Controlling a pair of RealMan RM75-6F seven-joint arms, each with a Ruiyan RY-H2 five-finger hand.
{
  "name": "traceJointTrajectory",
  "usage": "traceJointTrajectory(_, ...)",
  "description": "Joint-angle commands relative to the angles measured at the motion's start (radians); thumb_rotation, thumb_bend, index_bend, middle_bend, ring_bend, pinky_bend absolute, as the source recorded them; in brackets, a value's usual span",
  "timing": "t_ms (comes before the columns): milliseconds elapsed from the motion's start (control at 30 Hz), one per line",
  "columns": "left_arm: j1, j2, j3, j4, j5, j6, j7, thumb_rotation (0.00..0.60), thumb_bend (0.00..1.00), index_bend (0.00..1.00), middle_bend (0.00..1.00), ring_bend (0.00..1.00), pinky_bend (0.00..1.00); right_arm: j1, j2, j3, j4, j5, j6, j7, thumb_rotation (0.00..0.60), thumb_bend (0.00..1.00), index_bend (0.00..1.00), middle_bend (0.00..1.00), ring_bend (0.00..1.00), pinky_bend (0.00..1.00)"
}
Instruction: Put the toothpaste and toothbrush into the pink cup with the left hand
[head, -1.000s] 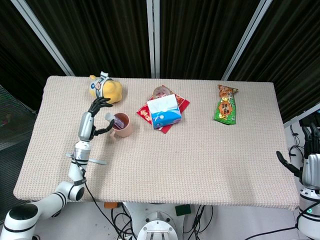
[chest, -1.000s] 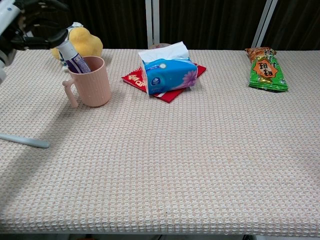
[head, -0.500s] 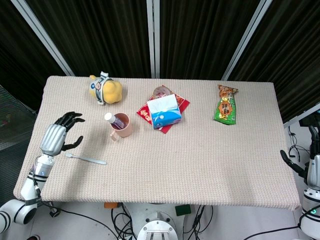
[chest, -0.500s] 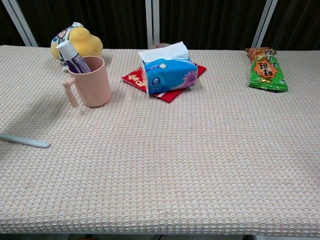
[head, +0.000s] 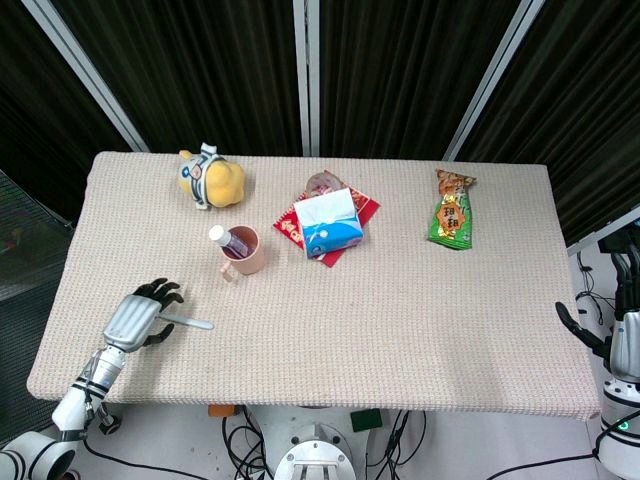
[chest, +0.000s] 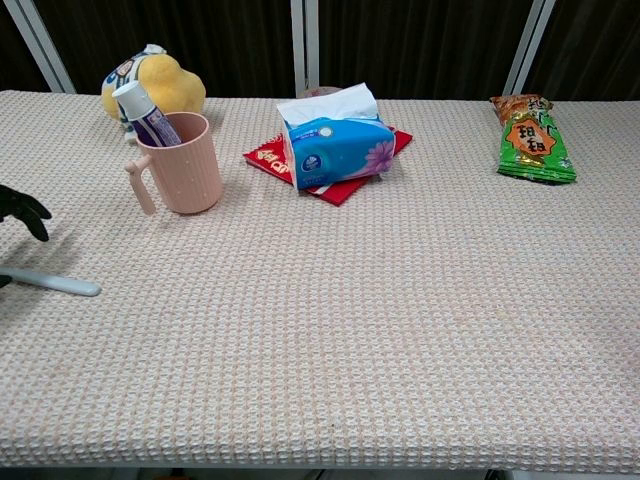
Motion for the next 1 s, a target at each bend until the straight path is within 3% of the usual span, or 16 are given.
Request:
traceJointTrajectory(33, -0.011, -0.025, 0.001, 0.028, 0.016, -0.012, 0.028, 0.6, 0.3, 0.38, 0.18, 0.11, 0.24, -0.002, 0.0, 0.0, 0.001, 0.003, 0.0, 0.001, 0.6, 0.45, 0.0, 0.0, 0.0, 0.0)
traceJointTrajectory(1000, -0.01, -0.071, 0.001, 0.092, 0.043, -0.018, -0.002, 0.6, 0.3, 0.46, 0.19, 0.11, 0.24, -0.001, -0.012, 0.0, 0.03, 0.017, -0.019, 0.013, 0.6, 0.46, 0.0, 0.0, 0.0, 0.0)
